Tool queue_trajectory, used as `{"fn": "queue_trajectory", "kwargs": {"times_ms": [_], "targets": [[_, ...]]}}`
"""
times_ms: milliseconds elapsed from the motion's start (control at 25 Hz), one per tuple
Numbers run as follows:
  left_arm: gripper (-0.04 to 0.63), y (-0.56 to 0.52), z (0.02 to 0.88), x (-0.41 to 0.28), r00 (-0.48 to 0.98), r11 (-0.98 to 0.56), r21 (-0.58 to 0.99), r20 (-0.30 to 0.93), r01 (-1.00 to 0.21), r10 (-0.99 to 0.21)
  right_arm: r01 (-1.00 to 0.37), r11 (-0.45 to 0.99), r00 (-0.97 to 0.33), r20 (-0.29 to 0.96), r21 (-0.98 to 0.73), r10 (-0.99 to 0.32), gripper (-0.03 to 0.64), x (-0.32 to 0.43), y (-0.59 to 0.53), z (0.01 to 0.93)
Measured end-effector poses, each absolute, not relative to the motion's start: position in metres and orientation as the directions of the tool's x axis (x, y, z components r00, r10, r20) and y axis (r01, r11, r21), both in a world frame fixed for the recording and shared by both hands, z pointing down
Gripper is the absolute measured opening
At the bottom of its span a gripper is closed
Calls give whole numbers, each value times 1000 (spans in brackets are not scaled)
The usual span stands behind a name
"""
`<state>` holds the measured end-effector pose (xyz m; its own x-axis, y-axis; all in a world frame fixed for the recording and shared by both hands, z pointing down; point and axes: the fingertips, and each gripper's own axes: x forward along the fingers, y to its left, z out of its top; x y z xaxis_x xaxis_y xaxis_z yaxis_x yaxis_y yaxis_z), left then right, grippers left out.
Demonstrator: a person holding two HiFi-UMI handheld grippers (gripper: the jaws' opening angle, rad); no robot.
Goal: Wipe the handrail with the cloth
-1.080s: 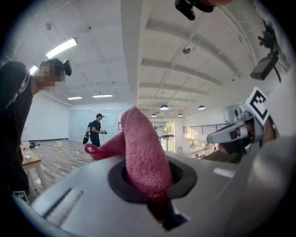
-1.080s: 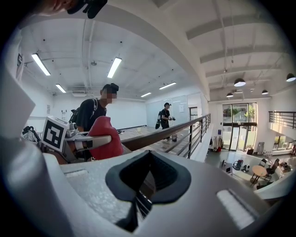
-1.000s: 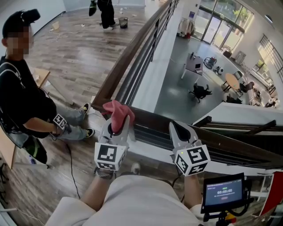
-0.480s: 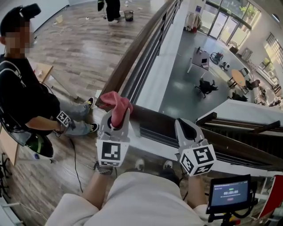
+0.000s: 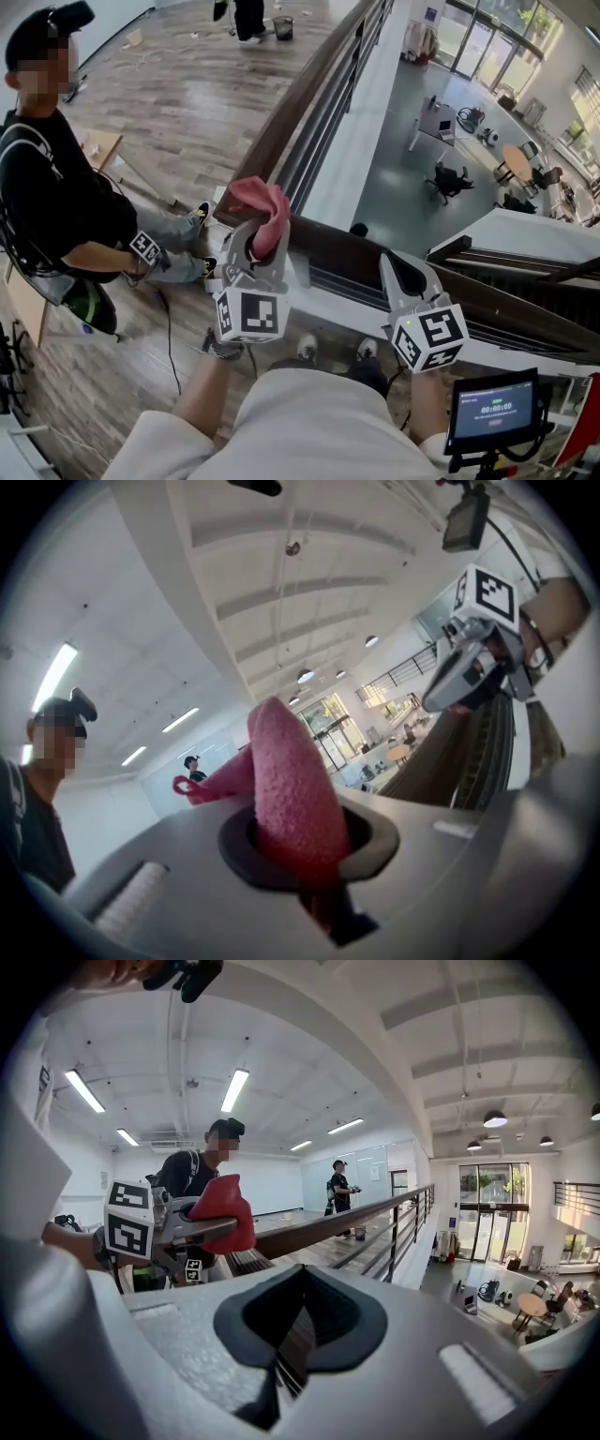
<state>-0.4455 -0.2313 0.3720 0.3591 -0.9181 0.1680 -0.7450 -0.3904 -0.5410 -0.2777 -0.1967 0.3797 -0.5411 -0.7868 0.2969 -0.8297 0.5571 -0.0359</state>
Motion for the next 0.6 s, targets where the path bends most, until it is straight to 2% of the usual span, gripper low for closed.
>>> {"fn": "queue_trajectory", "kwargs": {"times_ms": [280,480,600], "targets": [[44,-236,385,-429,402,-463,-613,246,-640,-882,-837,546,-531,294,-36,-794,3,-277,-199,379],[44,-239,383,-423,372,-449,-663,266,-599,-889,-846,532,-520,296,-46,-801,3,-271,-199,380],[44,-239,388,-418,352,-446,-723,292,-527,-889,-846,530,-520,299,-52,-800,3,-270,-198,381]]}}
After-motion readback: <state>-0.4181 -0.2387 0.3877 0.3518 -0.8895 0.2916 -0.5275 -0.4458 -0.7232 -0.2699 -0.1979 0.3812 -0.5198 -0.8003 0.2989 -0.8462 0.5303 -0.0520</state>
